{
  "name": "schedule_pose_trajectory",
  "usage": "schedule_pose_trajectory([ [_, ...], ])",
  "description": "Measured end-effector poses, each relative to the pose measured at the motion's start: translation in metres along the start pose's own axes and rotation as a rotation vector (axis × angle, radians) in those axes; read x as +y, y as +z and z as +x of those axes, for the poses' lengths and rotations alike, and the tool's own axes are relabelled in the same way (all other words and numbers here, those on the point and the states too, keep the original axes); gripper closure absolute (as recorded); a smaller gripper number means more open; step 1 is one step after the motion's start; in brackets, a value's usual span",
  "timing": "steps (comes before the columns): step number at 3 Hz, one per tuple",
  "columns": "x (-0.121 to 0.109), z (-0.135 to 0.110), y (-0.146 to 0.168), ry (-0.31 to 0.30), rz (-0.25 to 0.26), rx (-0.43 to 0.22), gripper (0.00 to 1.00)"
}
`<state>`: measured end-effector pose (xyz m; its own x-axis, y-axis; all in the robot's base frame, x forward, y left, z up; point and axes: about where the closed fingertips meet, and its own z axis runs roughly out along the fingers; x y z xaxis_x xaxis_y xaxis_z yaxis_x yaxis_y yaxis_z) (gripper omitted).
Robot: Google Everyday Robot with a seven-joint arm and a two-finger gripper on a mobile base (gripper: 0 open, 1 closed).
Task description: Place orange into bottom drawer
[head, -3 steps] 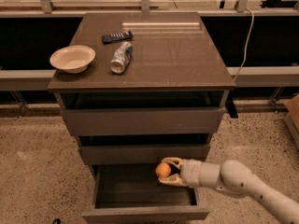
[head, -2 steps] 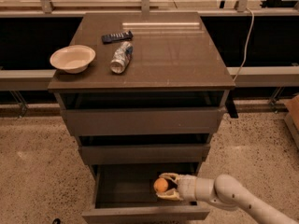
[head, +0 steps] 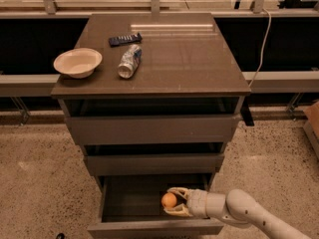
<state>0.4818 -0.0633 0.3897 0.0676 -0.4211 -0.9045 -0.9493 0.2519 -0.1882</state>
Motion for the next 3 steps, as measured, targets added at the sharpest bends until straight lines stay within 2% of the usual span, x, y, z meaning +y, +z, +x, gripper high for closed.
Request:
schedule_pose_trajectory([
  [1,-0.007,0.016,0.021,0.025,-0.02,-0.006,1.0],
  [2,-0.009,0.066,0.084,0.082,-0.056,-0.036,1.0],
  [3,-0.025,0.124,0.122,0.127,-0.043,0.006,1.0],
])
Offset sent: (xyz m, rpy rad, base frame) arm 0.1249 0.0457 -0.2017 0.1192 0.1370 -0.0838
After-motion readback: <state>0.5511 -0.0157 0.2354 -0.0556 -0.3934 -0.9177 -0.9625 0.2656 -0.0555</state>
